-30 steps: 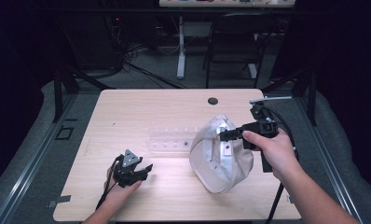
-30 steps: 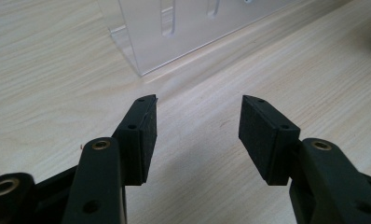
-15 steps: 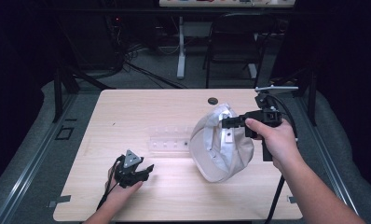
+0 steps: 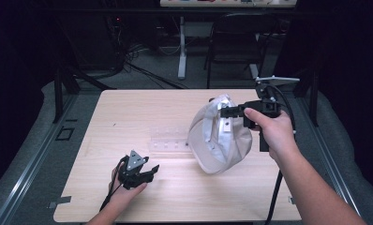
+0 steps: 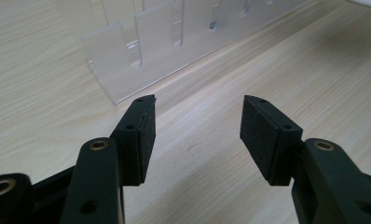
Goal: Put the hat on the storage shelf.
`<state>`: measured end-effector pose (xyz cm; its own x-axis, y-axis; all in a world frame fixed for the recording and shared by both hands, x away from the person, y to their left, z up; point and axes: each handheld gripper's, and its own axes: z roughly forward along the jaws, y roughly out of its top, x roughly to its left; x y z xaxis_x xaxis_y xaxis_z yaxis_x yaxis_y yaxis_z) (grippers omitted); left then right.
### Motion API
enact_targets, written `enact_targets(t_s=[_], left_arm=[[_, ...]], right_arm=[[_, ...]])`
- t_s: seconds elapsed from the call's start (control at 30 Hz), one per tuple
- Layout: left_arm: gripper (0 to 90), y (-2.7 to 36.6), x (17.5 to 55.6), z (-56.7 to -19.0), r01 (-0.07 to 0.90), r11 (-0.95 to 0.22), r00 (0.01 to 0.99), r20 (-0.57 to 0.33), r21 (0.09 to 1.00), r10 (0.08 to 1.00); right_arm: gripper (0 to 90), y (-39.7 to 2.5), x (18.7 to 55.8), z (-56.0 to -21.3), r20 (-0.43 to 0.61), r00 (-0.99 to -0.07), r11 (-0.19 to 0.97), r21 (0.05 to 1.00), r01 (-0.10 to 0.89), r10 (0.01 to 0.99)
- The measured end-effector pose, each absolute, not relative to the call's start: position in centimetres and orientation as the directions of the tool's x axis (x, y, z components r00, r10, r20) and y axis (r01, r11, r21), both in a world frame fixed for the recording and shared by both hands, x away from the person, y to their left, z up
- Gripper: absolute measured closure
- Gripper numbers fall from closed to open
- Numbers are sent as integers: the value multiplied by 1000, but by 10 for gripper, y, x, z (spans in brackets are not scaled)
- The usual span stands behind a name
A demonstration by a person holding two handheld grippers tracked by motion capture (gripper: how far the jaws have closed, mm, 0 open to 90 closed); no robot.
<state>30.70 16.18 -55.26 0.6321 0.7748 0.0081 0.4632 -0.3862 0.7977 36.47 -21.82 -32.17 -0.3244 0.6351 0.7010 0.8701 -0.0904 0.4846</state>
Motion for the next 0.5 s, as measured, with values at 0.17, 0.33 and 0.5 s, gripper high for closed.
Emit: enact_targets(t_s=[0.17, 0.33, 0.5], left_arm=[[472, 149, 304, -544, 453, -389, 652, -1, 802, 758], [471, 135, 307, -539, 452, -388, 664, -12, 803, 748], [469, 125, 311, -535, 449, -382, 673, -24, 807, 740]], right_arm=[[822, -214, 374, -317, 702, -321, -106, 492, 864, 635], [822, -207, 382, -312, 698, -323, -115, 502, 857, 638], [821, -201, 389, -309, 696, -325, -118, 508, 853, 641]])
